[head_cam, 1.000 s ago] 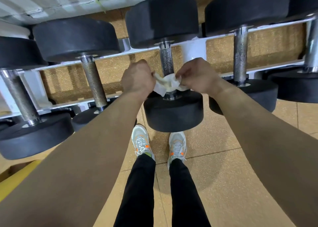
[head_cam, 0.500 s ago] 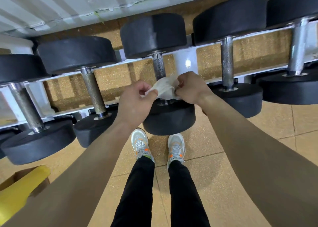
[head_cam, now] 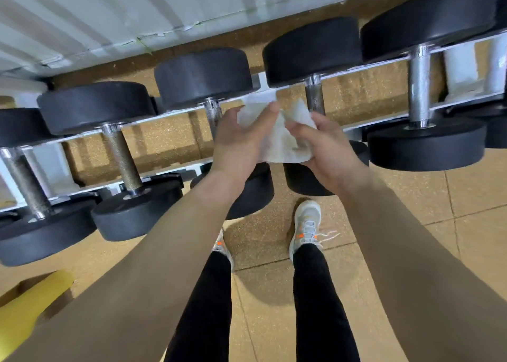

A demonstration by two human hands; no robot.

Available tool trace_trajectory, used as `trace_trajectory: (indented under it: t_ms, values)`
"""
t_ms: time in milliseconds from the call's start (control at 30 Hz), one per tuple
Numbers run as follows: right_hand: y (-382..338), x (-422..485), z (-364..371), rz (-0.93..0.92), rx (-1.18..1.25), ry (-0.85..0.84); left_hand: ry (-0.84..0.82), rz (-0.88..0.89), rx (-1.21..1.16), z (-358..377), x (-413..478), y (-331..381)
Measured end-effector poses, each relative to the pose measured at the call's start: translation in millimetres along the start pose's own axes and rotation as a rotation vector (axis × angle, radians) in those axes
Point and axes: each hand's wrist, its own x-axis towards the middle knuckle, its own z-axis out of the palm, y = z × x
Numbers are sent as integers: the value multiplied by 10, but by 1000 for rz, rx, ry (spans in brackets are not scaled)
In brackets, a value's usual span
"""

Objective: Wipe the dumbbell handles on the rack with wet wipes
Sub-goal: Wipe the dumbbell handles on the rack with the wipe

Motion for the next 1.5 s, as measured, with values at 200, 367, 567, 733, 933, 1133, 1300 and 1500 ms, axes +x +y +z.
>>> trace_trajectory:
  t_ms: [200,367,567,733,933,1133,1300,1500]
  values:
    - [-162,210,-595,-47,31,174,232,-119,-174,539,37,-96]
    - [-190,490,-964,-94,-134,281,354,-285,-331,928,185,-93]
    - [-249,763,-985,-314,-348,278,310,-189,-477,1009,376,-202]
    - [-181,949,-982,-392,-533,397,226,-252,-579,1043,564,-296]
    - [-96,1066,-1061,-270,-753,537,325,0,-12,1193,769,-412]
    - [-129,944,-985,-339,-835,816,338,117,189,1204,771,-490]
    - [-3,667,-701,-488,-932,526,411,76,49,1154,641,-573]
    - [-48,1061,-296,-39,-737,330,427,-35,-36,1296,364,-625]
